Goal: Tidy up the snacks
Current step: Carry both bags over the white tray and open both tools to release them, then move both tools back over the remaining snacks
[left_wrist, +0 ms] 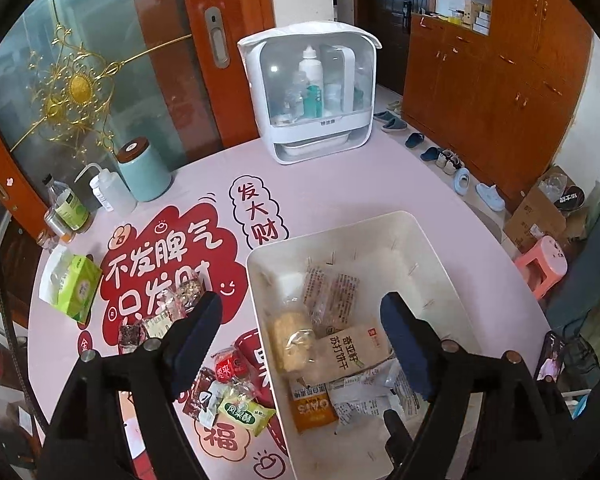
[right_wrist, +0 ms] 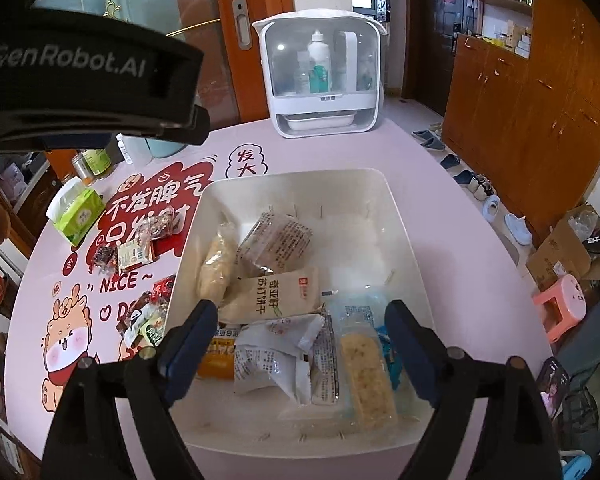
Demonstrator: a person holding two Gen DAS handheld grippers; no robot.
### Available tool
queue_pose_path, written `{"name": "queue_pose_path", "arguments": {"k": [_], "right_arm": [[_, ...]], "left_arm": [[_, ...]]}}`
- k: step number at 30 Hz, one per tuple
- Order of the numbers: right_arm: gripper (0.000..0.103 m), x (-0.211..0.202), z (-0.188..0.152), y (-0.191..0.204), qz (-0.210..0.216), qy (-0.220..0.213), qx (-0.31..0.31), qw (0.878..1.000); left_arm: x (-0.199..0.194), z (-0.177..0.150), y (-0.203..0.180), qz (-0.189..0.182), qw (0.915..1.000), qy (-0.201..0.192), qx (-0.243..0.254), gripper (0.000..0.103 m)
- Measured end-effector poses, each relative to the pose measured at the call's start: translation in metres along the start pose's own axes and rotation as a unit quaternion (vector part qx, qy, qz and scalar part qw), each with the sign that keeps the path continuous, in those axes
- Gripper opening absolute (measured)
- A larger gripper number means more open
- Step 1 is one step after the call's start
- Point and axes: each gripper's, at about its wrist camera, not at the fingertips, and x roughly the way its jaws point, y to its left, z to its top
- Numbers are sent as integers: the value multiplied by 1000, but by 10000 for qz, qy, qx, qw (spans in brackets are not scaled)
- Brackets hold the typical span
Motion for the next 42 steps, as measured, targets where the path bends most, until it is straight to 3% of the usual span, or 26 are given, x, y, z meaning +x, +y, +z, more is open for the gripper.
{"name": "queue_pose_path", "arguments": {"k": [25, 42], "right_arm": [[87, -22, -8, 49, 46, -119, -357, 9993], [87, -23, -5, 135, 296, -159, -988, 9945]], "left_arm": [[-32, -27, 57, 124, 9990, -91, -418, 80], [-54, -64, 182, 501, 9913, -228, -1193, 81]]}}
